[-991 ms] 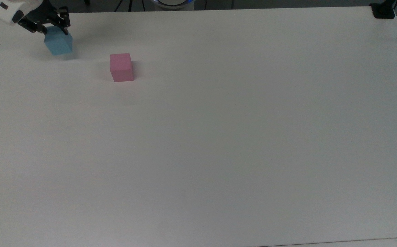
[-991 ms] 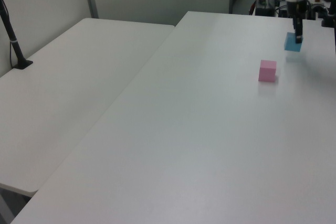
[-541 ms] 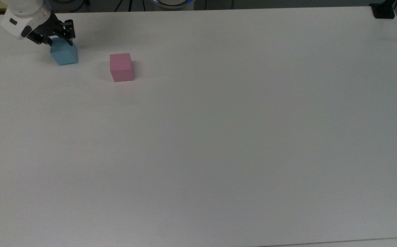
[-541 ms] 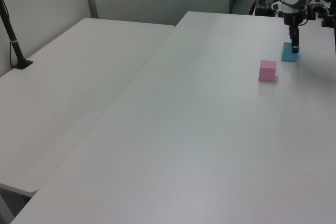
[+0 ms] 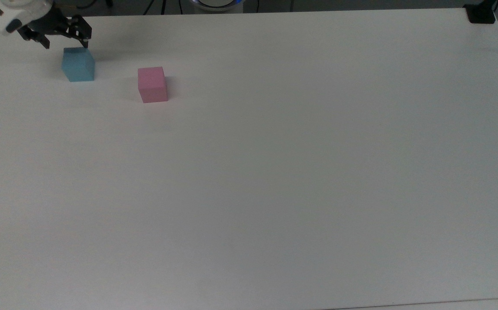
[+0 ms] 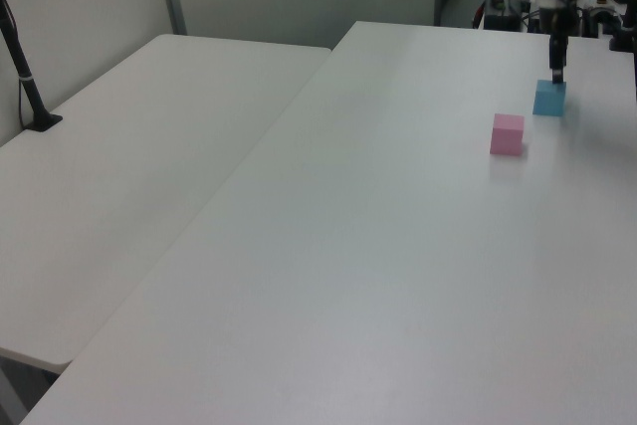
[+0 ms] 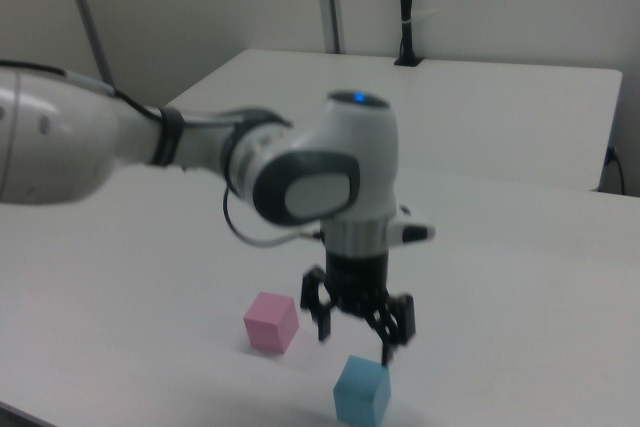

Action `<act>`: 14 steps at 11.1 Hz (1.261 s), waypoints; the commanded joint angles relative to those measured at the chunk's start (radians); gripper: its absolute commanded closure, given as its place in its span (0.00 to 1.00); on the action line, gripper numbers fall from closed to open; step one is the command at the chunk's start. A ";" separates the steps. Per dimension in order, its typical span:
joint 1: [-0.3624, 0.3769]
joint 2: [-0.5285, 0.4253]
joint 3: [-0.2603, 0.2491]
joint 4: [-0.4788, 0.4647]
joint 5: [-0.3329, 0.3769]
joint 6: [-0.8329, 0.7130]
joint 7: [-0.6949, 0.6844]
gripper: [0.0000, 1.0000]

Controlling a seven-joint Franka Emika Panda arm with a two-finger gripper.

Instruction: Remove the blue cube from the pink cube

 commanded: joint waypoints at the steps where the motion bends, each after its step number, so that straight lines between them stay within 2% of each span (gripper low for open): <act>1: 0.084 -0.044 0.006 0.215 0.113 -0.283 0.232 0.00; 2: 0.115 -0.067 0.006 0.251 0.130 -0.327 0.300 0.00; 3: 0.147 -0.102 0.003 0.256 0.178 -0.335 0.361 0.00; 4: 0.191 -0.142 -0.008 0.263 0.246 -0.339 0.436 0.00; 5: 0.254 -0.176 -0.028 0.263 0.263 -0.341 0.528 0.00; 6: 0.343 -0.196 -0.046 0.263 0.260 -0.354 0.629 0.00; 8: 0.514 -0.203 -0.133 0.332 0.230 -0.388 0.795 0.00; 9: 0.579 -0.207 -0.181 0.357 0.210 -0.419 0.776 0.00; 11: 0.590 -0.220 -0.183 0.355 0.156 -0.411 0.512 0.00; 12: 0.587 -0.216 -0.183 0.352 0.126 -0.358 0.409 0.00; 14: 0.583 -0.194 -0.184 0.326 0.075 -0.187 0.394 0.00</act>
